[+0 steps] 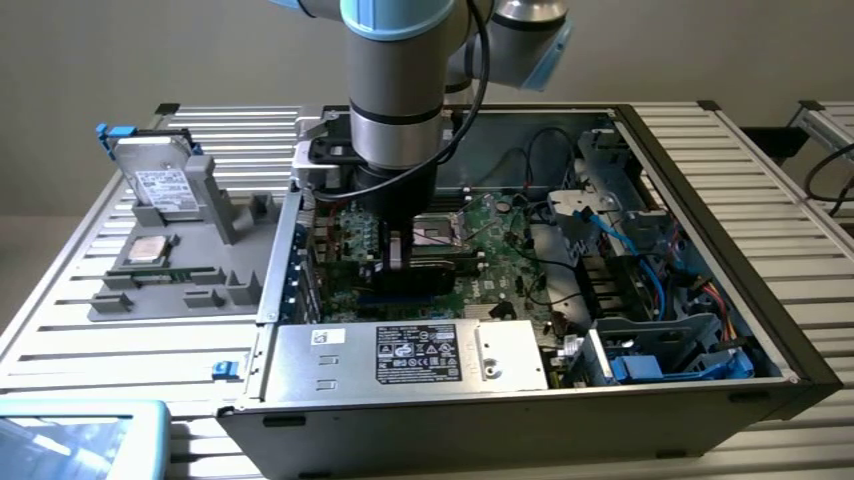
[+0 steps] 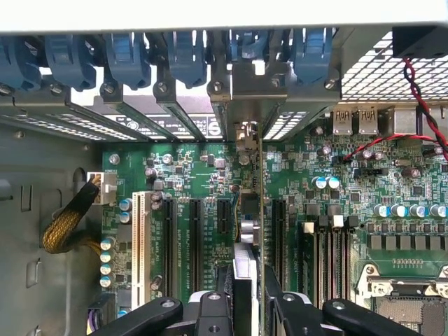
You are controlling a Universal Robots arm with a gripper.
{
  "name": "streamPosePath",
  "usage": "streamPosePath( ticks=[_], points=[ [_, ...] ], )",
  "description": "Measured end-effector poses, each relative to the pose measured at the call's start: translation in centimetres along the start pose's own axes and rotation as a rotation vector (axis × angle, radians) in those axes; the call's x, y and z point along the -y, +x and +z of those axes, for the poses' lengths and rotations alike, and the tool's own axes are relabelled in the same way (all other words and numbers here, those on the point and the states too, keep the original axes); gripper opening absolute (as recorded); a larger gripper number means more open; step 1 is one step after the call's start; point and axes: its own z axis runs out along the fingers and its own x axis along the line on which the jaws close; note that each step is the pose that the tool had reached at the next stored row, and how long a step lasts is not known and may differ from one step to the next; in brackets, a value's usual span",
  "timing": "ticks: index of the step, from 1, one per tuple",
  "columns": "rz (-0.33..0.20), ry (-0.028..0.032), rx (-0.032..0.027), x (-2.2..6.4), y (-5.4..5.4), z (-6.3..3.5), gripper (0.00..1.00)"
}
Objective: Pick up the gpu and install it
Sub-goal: 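Insert the gpu into the slot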
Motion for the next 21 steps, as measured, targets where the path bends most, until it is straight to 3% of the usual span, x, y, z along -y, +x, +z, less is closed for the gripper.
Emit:
streamPosePath(
  ticks=[21],
  points=[
    [-0.001, 0.0000, 0.0000, -0.01, -0.01, 0.03, 0.28]
  ],
)
